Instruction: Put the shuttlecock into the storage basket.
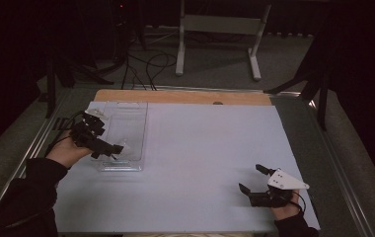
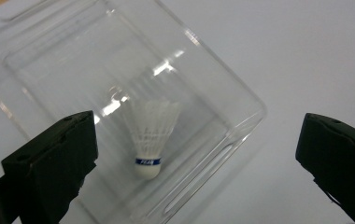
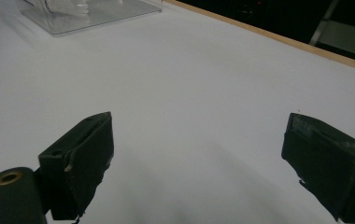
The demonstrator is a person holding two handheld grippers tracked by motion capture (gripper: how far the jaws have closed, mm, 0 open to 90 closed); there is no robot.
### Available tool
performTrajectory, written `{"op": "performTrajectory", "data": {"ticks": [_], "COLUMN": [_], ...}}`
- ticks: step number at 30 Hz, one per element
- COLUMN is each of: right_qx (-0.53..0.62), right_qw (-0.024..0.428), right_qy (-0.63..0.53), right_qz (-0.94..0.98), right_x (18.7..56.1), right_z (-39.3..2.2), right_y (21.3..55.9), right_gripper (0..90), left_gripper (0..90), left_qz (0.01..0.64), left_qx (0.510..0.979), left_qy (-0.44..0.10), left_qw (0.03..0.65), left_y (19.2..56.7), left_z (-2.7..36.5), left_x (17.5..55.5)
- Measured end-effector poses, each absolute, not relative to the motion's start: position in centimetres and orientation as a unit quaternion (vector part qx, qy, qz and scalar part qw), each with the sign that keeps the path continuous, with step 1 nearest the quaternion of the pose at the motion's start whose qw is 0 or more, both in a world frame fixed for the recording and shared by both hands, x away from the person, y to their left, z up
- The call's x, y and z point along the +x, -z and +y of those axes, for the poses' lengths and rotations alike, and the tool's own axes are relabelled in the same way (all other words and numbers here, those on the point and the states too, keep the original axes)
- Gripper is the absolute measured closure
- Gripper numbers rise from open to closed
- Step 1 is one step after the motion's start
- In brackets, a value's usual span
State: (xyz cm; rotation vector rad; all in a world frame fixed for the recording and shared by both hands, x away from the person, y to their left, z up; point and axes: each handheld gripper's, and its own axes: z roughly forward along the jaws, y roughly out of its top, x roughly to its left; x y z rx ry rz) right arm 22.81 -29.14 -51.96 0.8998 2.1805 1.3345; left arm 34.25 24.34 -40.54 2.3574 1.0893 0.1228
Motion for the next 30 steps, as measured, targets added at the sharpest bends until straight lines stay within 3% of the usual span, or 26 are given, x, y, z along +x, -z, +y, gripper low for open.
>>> {"op": "performTrajectory", "data": {"ticks": [18, 30], "right_qx": [0.324, 0.324], "right_qw": [0.214, 0.213], "right_qy": [-0.481, -0.482], "right_qz": [0.786, 0.786], "right_x": [22.8, 22.7], "right_z": [-29.1, -29.1], "right_y": [51.9, 51.9], "right_gripper": [9.3, 9.3], "left_gripper": [0.0, 0.0], "left_qz": [0.330, 0.282], "left_qx": [0.878, 0.890], "left_qy": [-0.046, -0.050], "left_qw": [0.342, 0.354], "left_y": [39.2, 39.0], "left_z": [20.4, 17.2], "left_x": [34.6, 34.1]}}
